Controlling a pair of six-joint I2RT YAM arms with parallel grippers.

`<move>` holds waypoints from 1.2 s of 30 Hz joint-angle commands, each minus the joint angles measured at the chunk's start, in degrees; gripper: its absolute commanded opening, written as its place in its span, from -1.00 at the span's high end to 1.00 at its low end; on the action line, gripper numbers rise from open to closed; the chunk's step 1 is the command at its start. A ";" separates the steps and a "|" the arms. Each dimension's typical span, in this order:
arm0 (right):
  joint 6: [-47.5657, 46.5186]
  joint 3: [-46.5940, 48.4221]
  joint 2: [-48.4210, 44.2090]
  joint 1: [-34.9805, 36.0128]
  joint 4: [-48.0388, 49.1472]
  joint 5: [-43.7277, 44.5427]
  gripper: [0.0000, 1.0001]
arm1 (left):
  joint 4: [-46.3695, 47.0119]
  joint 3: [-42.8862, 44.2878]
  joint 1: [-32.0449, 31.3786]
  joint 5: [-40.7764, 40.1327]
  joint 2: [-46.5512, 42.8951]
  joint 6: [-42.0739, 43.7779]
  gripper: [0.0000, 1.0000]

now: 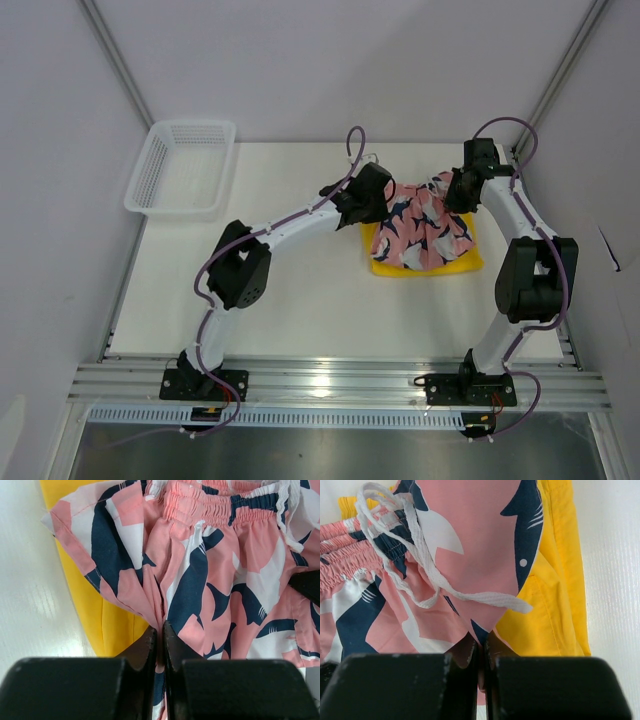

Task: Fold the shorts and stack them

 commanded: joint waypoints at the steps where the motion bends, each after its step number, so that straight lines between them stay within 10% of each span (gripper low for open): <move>1: 0.27 1.21 0.06 -0.38 1.60 0.56 0.94 | -0.41 -0.12 0.12 0.84 -2.36 -0.56 0.79; 14: 2.11 5.34 9.64 -3.19 3.18 5.31 0.66 | -0.49 -1.00 0.82 -1.80 2.20 -0.04 0.74; 19: 3.95 7.71 11.32 -4.16 0.73 9.69 -0.15 | -5.06 0.14 1.26 -2.50 4.58 -0.74 0.16; 27: 5.28 4.12 -0.88 -4.77 3.17 9.62 -0.36 | -8.58 -0.99 3.63 -5.31 -0.94 0.49 -0.38; 36: 10.98 -7.47 -10.92 -6.53 21.76 -27.40 -0.34 | -0.43 -14.05 5.39 -7.34 -13.77 8.56 -0.38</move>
